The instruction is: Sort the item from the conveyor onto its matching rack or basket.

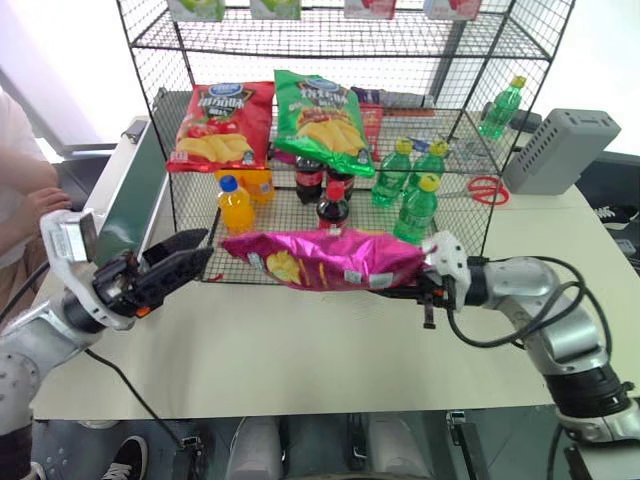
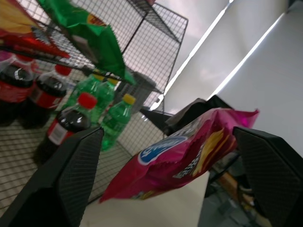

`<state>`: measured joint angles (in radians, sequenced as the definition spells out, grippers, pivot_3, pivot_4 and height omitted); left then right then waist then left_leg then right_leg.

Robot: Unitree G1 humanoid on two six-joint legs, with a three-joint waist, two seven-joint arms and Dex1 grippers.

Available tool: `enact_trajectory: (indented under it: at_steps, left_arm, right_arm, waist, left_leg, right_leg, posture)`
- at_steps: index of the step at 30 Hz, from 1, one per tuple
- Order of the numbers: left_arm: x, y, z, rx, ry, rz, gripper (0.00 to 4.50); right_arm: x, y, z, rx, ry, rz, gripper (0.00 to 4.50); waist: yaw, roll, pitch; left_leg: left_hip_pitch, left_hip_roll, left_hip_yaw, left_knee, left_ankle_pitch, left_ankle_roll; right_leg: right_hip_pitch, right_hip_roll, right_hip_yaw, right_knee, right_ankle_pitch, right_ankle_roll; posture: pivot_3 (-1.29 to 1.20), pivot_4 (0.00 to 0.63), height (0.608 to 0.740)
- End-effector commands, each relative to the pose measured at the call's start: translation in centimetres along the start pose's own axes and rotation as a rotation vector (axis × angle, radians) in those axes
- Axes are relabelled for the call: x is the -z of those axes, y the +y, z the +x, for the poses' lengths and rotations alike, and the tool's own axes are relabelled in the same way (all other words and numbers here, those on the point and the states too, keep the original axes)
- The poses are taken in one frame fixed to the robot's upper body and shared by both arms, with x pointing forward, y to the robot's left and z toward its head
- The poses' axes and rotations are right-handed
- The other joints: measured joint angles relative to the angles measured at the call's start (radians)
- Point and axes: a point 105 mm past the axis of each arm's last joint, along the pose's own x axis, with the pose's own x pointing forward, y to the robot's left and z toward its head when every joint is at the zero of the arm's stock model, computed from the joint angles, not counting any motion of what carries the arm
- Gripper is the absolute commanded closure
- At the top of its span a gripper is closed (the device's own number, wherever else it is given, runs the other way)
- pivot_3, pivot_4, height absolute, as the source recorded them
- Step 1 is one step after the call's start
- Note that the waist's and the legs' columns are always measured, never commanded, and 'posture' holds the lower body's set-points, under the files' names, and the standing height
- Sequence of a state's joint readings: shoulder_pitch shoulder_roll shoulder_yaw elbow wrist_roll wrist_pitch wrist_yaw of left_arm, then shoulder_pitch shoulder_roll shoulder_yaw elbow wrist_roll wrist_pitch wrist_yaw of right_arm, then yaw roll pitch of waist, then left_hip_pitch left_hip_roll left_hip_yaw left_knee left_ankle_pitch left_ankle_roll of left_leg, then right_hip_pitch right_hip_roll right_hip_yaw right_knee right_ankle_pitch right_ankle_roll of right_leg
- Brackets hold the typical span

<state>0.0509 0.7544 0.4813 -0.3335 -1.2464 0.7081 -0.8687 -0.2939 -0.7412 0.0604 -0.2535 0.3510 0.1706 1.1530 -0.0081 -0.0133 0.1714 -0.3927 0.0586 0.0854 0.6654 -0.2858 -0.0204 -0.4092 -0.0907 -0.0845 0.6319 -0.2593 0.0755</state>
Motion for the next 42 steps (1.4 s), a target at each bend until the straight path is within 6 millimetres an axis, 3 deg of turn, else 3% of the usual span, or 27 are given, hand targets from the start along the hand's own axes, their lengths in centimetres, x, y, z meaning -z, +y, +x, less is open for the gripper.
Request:
enact_trajectory:
  at_steps: [1, 2, 3, 7, 12, 17, 18, 22, 27, 30, 36, 42]
  left_arm:
    - [-0.5, 0.0, 0.8, -0.006, -0.011, 0.192, 0.04]
    - [-0.6, 0.2, 1.1, -0.009, -0.016, 0.236, 0.04]
    - [-0.7, 0.3, 1.6, -0.007, -0.028, 0.265, 0.04]
    - [-0.2, 0.1, 3.5, 0.052, -0.031, 0.340, 0.04]
    - [-0.1, 0.5, 4.5, 0.085, -0.044, 0.351, 0.04]
    - [-0.3, 0.6, 5.2, 0.108, -0.040, 0.378, 0.04]
    - [-0.3, 0.7, 5.2, 0.109, -0.039, 0.383, 0.04]
    - [0.2, 0.8, 5.5, 0.112, -0.010, 0.418, 0.04]
    - [0.1, 0.9, 6.1, 0.088, -0.004, 0.546, 0.04]
    - [0.8, 0.8, 6.3, 0.075, 0.006, 0.628, 0.04]
    - [1.1, 0.9, 6.1, 0.051, -0.016, 0.640, 0.04]
    - [0.9, 0.8, 6.3, 0.045, -0.038, 0.634, 0.04]
  right_arm:
    - [-5.8, -4.0, -2.8, 0.291, -0.122, -0.383, 4.50]
    - [-7.0, -4.8, -3.5, 0.378, -0.181, -0.376, 4.50]
    - [-6.8, -4.4, -4.0, 0.382, -0.137, -0.457, 4.50]
    - [-6.1, -4.0, -5.5, 0.451, -0.096, -0.510, 4.50]
    - [-7.5, -6.5, -8.5, 0.725, -0.153, -0.525, 4.50]
    - [-7.1, -8.2, -10.8, 0.913, -0.033, -0.623, 4.50]
    - [-7.2, -8.3, -10.9, 0.920, -0.027, -0.639, 4.50]
    - [-3.8, -9.9, -11.1, 0.945, 0.266, -0.682, 4.50]
    - [-3.3, -10.7, -10.1, 0.983, 0.341, -0.695, 4.50]
    - [-2.3, -11.7, -10.2, 1.093, 0.428, -0.610, 4.50]
    - [-1.8, -12.0, -9.4, 1.229, 0.497, -0.531, 4.50]
    - [-2.0, -13.1, -10.3, 1.347, 0.530, -0.518, 4.50]
  waist:
    - [0.000, 0.000, 0.000]
    - [0.000, 0.000, 0.000]
    - [0.000, 0.000, 0.000]
    - [0.019, -0.002, -0.001]
    - [0.016, 0.000, 0.000]
    - [0.018, 0.000, 0.000]
    - [0.018, 0.000, 0.000]
    - [0.017, 0.000, 0.000]
    - [0.013, 0.001, 0.000]
    - [0.011, 0.001, 0.000]
    - [0.013, 0.001, 0.000]
    - [0.013, 0.001, 0.000]
  left_leg:
    - [0.000, 0.000, 0.000, 0.000, 0.000, 0.000]
    - [0.000, 0.000, 0.000, 0.000, 0.000, 0.000]
    - [0.000, 0.000, 0.000, 0.000, 0.001, -0.001]
    - [0.000, 0.001, 0.000, 0.000, 0.001, -0.003]
    - [0.000, 0.001, 0.001, 0.000, 0.002, -0.003]
    - [0.000, 0.001, 0.001, 0.000, 0.002, -0.003]
    - [0.000, 0.001, 0.001, 0.000, 0.002, -0.003]
    - [0.000, 0.001, 0.001, 0.000, 0.002, -0.003]
    - [0.000, 0.002, 0.001, 0.000, 0.002, -0.003]
    - [0.000, 0.002, 0.001, 0.000, 0.002, -0.003]
    - [-0.001, 0.002, 0.001, 0.000, 0.002, -0.003]
    - [-0.002, 0.002, 0.001, 0.000, 0.002, -0.003]
  right_leg:
    - [0.000, 0.000, 0.000, 0.000, 0.000, -0.001]
    - [0.000, 0.000, 0.000, 0.000, 0.000, 0.000]
    - [0.000, 0.000, 0.000, 0.000, 0.000, 0.000]
    - [0.001, 0.001, 0.000, -0.001, 0.002, 0.002]
    - [0.000, 0.001, 0.000, 0.000, 0.002, 0.002]
    - [0.000, 0.001, 0.000, 0.000, 0.002, 0.002]
    - [0.000, 0.001, 0.000, 0.000, 0.002, 0.002]
    - [0.000, 0.001, 0.000, 0.000, 0.002, 0.002]
    - [-0.001, 0.002, 0.000, 0.000, 0.002, 0.002]
    - [0.000, 0.002, 0.000, 0.000, 0.002, 0.002]
    - [-0.001, 0.002, 0.000, 0.000, 0.002, 0.002]
    - [-0.002, 0.002, 0.000, 0.000, 0.002, 0.002]
  posture:
    - [0.00, 0.150, 0.740]
    - [0.00, 0.150, 0.740]
    - [0.00, 0.150, 0.740]
    - [0.00, 0.150, 0.740]
    - [0.00, 0.150, 0.740]
    - [0.00, 0.150, 0.740]
    - [0.00, 0.150, 0.740]
    - [0.00, 0.150, 0.740]
    - [0.00, 0.150, 0.740]
    - [0.00, 0.150, 0.740]
    - [0.00, 0.150, 0.740]
    - [0.00, 0.150, 0.740]
